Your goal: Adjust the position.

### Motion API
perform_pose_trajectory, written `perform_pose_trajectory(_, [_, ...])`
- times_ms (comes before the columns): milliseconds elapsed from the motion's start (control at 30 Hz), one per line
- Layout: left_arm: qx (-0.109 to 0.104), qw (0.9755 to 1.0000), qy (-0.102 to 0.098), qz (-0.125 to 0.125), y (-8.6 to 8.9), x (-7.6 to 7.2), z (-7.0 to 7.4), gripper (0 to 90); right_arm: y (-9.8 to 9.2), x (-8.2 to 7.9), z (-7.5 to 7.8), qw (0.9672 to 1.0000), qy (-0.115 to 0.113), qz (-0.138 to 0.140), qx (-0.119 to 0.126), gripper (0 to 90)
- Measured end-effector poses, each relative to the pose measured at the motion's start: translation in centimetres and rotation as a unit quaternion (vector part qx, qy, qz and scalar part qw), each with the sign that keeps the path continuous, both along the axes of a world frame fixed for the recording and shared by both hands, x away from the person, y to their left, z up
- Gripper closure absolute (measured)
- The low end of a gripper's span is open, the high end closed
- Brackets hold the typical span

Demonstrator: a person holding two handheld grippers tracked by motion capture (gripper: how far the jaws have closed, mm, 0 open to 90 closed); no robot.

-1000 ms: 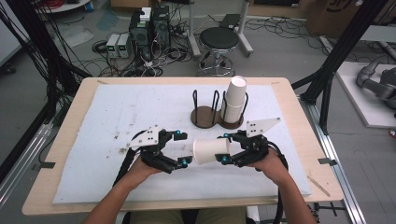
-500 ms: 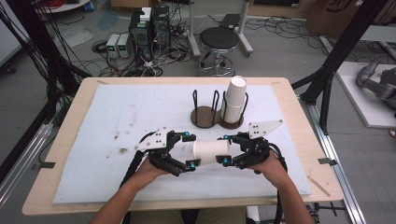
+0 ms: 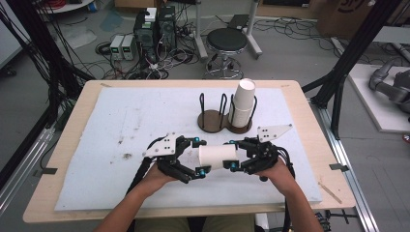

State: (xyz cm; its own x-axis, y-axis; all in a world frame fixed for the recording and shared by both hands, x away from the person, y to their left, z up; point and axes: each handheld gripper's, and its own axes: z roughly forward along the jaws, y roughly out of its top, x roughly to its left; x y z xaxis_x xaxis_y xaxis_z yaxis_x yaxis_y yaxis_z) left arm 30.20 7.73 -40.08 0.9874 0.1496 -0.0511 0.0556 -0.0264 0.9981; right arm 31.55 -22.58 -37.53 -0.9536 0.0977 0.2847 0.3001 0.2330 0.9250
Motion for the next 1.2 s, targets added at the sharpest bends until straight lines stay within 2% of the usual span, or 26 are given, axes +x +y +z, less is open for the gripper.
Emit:
perform_pose_trajectory(200, [0.002,1.0000,-0.002,0.000,0.16,0.10,0.04,22.1,-0.02,0.07,-0.23,1.0000,0.008,0.002,0.000,33.5])
perform_pose_trajectory(500, [0.014,0.9999,-0.006,0.003,0.22,0.08,0.06,26.3,-0.04,0.06,-0.17,0.9998,0.008,-0.002,-0.017,33.5])
perform_pose_trajectory(833, [0.015,0.9999,-0.004,0.005,0.32,0.04,0.20,26.7,0.07,0.01,-0.08,0.9998,0.006,-0.006,-0.018,32.8])
perform_pose_trajectory(1100, [0.022,0.9997,0.001,0.010,0.41,0.13,0.20,27.9,0.39,0.04,-0.05,0.9996,0.005,-0.008,-0.025,25.2])
perform_pose_trajectory(1200, [0.025,0.9996,0.001,0.009,0.49,0.17,0.22,27.8,0.41,0.04,-0.09,0.9995,0.011,-0.014,-0.027,21.1])
